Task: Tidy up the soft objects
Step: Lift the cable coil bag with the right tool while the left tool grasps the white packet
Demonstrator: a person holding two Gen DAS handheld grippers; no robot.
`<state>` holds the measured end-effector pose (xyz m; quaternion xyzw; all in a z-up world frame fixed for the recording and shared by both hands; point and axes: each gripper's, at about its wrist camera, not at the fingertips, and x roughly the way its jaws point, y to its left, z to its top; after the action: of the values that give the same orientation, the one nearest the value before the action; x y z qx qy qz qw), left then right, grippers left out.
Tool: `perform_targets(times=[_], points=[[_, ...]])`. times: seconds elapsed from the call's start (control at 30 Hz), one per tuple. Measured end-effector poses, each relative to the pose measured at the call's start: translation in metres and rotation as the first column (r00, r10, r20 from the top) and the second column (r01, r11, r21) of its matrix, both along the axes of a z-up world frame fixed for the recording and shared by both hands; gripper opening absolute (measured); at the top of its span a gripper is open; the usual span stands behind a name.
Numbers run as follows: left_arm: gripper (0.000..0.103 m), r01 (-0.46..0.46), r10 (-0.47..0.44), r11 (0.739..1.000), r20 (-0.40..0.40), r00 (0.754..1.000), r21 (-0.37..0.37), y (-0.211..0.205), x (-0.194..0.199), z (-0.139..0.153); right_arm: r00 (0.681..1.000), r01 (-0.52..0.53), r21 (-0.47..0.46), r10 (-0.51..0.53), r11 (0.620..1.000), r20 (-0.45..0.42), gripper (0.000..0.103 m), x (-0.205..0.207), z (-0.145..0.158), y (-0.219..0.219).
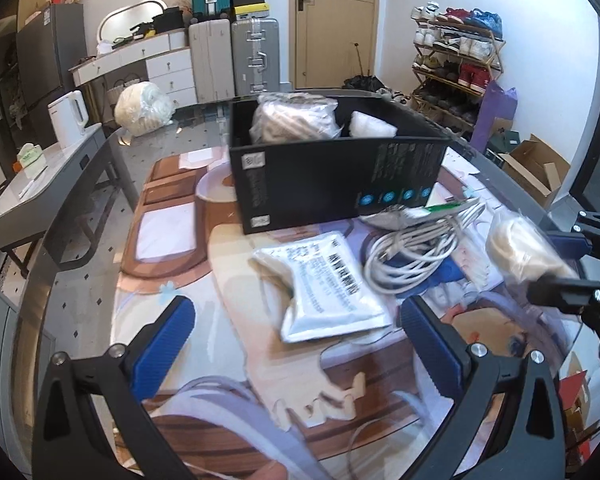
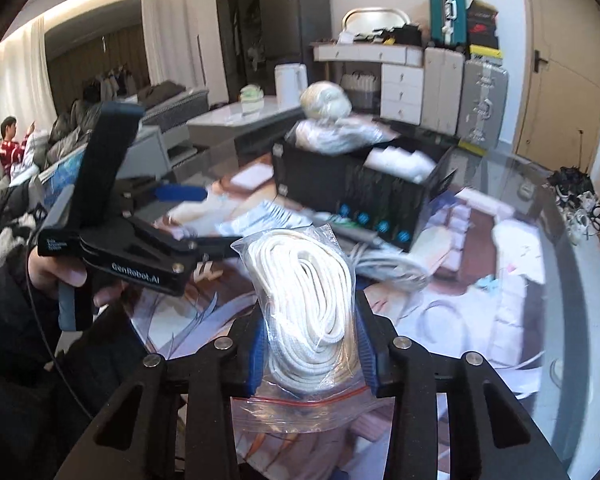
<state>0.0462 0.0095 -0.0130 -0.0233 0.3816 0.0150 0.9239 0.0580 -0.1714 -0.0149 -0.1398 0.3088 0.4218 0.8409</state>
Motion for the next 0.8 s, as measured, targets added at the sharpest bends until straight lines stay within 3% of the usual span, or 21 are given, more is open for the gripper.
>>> perform_targets(times=[0.3, 0.57, 0.8], points=[[0.103, 0.02, -0.011, 0.998, -0.148, 0.989, 0.063, -0.014, 0.039, -0.021, 0.998, 0.063, 0.033, -0.063, 0.997, 0.002, 0.038, 0.013, 0.004, -0.016], [0.103, -0.037, 0.041, 0.999, -0.156, 0.987, 0.033, 0.015, 0.039, -0.022, 0.996, 0.091, 0.046, -0.09, 0.995, -0.007, 0.038, 0.021, 0.002, -0.025], [0.103, -0.021, 0.024, 0.999, -0.157, 0.987, 0.025, 0.014, 0.049, -0.022, 0.995, 0.096, 0.042, -0.096, 0.995, -0.01, 0.038, 0.023, 0.0, -0.024]])
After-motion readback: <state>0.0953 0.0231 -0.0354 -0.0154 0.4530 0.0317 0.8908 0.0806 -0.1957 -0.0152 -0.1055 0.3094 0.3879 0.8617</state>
